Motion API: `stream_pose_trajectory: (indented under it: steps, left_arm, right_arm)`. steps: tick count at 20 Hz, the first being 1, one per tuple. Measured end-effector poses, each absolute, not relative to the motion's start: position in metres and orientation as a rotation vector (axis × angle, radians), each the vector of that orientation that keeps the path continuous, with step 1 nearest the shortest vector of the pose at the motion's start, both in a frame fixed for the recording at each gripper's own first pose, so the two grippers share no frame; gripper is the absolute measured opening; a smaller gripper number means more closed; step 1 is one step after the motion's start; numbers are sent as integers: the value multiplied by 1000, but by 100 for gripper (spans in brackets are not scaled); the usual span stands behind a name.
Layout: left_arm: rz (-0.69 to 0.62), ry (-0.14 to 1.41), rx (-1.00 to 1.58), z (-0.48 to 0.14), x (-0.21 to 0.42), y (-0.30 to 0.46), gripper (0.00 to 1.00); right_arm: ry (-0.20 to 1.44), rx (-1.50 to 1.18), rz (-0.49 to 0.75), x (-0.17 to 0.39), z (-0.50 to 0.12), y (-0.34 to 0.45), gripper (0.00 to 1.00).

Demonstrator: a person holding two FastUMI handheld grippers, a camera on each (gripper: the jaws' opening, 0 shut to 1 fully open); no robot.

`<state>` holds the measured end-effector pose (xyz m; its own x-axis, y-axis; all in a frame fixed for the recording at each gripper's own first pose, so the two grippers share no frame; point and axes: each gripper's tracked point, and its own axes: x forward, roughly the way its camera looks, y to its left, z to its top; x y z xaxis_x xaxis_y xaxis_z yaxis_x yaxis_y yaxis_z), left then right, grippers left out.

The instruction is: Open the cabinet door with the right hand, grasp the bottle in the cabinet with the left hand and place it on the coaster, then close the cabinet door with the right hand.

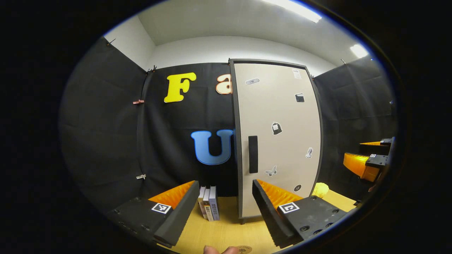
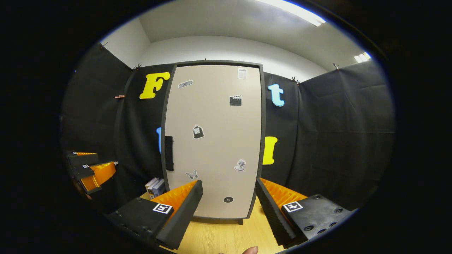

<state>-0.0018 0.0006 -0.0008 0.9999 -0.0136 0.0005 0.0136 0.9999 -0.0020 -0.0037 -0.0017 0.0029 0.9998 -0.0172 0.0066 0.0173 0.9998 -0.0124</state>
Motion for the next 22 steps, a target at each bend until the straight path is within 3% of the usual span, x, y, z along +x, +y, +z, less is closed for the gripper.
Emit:
stream_pose_trajectory:
  steps: [14,22]
  left_arm:
    - [-13,-14,-2,1,-8,10,95]
    - [4,-18,-19,0,-10,33,95]
  right_arm:
    - [-25,-16,-13,-9,5,0,98]
    - [-40,8,89,14,16,50,97]
